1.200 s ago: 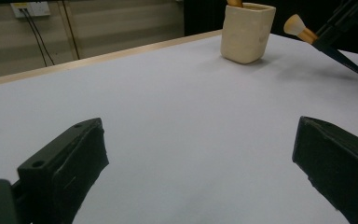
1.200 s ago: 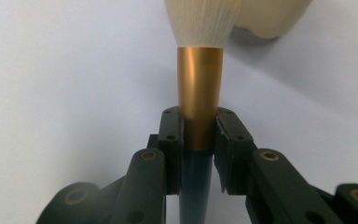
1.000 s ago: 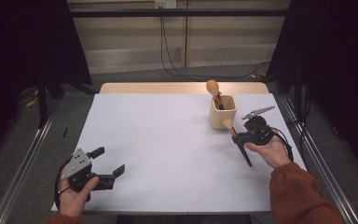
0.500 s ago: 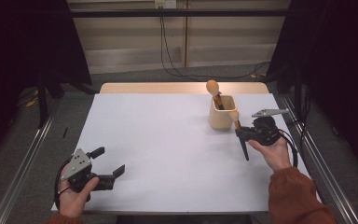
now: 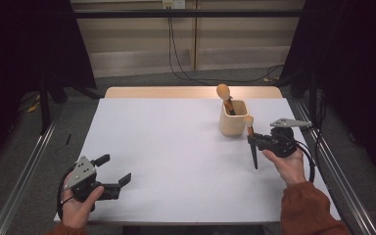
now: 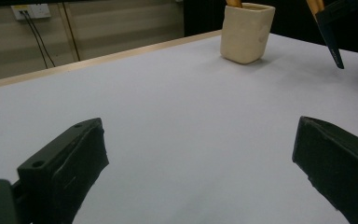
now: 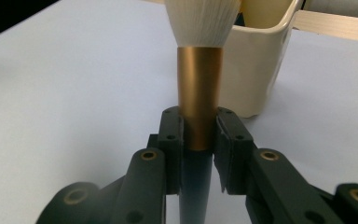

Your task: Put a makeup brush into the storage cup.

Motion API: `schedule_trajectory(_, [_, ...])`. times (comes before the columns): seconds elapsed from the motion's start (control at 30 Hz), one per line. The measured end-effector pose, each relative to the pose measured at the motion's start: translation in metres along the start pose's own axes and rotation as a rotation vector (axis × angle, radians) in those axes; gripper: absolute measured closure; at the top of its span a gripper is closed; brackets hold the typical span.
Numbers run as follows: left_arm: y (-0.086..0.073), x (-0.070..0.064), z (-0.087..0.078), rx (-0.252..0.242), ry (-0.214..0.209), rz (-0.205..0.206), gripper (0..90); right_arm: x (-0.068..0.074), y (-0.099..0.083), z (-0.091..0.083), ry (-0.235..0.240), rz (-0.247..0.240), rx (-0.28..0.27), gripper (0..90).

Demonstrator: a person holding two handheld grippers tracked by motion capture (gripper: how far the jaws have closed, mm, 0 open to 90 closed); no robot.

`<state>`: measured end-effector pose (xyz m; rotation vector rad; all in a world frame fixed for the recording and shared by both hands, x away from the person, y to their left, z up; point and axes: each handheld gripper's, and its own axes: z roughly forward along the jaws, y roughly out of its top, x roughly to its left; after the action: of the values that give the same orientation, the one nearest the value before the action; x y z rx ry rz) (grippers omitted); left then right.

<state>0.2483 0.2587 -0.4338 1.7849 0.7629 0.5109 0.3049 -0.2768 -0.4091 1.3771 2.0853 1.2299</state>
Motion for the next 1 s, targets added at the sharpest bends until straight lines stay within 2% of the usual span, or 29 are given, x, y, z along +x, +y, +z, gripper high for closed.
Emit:
schedule_trajectory(0.07, [0.0,0.0,0.0,-0.002,-0.004,0.003,2.7,0.0,-0.001,0.0,0.001,-0.004,-0.004,74.1])
schedule_trajectory(0.2, [0.0,0.0,0.0,-0.002,-0.004,0.003,2.7,-0.001,-0.003,-0.003,0.004,0.001,-0.051,74.1])
schedule_trajectory(0.27, [0.0,0.0,0.0,-0.004,-0.006,0.0,2.7,-0.001,-0.003,-0.004,0.019,0.01,-0.071,74.1])
schedule_trajectory(0.47, [-0.001,0.001,0.0,0.003,-0.004,-0.004,2.8,-0.002,-0.005,-0.006,0.015,0.025,-0.132,74.1])
schedule_trajectory(0.6, [-0.001,0.001,0.0,0.005,-0.004,-0.003,2.7,-0.001,-0.003,-0.009,0.016,0.01,-0.191,74.2])
schedule_trajectory(0.9, [-0.001,0.001,-0.001,0.001,-0.003,-0.002,2.7,0.003,0.002,-0.014,0.002,-0.015,-0.274,74.1])
schedule_trajectory(1.0, [0.0,0.001,-0.001,0.001,-0.002,-0.004,2.7,0.005,0.005,-0.015,0.007,-0.019,-0.287,74.1])
